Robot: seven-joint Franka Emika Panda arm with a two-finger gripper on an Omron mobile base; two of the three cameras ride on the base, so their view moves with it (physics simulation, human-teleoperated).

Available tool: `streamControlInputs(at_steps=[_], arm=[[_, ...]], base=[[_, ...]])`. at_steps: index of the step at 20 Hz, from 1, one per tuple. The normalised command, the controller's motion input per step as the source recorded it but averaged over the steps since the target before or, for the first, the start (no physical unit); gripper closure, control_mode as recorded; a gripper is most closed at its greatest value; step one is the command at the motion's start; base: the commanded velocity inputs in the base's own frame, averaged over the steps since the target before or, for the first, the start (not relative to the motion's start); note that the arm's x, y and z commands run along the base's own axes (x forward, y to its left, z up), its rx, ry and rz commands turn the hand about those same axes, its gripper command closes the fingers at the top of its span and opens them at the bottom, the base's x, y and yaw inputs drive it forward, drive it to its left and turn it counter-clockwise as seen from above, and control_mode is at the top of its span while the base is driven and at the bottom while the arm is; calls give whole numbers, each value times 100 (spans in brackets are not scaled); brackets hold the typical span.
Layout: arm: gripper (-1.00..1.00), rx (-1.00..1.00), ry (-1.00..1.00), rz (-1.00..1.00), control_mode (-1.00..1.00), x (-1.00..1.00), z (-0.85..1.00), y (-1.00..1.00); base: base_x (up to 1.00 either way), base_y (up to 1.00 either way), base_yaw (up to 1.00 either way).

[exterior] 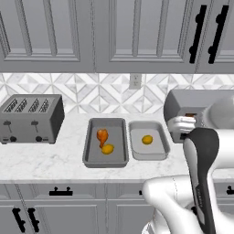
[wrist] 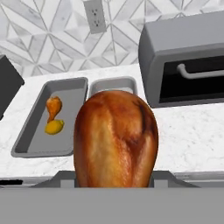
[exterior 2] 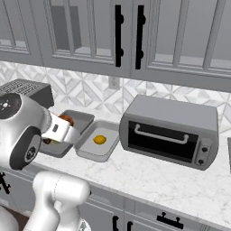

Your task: Place one lemon and one chicken drumstick in each tupperware on the nearby counter, to pack two identical lunches.

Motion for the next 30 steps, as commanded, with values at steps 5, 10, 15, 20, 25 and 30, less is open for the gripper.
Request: streamControlInputs(at_steps=[5, 10, 15, 20, 25, 30], arm=[[100, 0, 0, 0, -100, 51, -79, 2], [100, 0, -1, 0, -100, 61, -70, 25], [100, 0, -1, 0, -100, 63, -52, 17], [100, 0, 0, 0, -100, 68, -54, 0], [100, 0, 0, 0, -100, 60, -44, 0], [100, 0, 0, 0, -100, 56, -30, 0]], base=[[0, 0, 0], [0, 0, 0], [0, 0, 0], [0, 0, 0], [0, 0, 0], [0, 0, 0]])
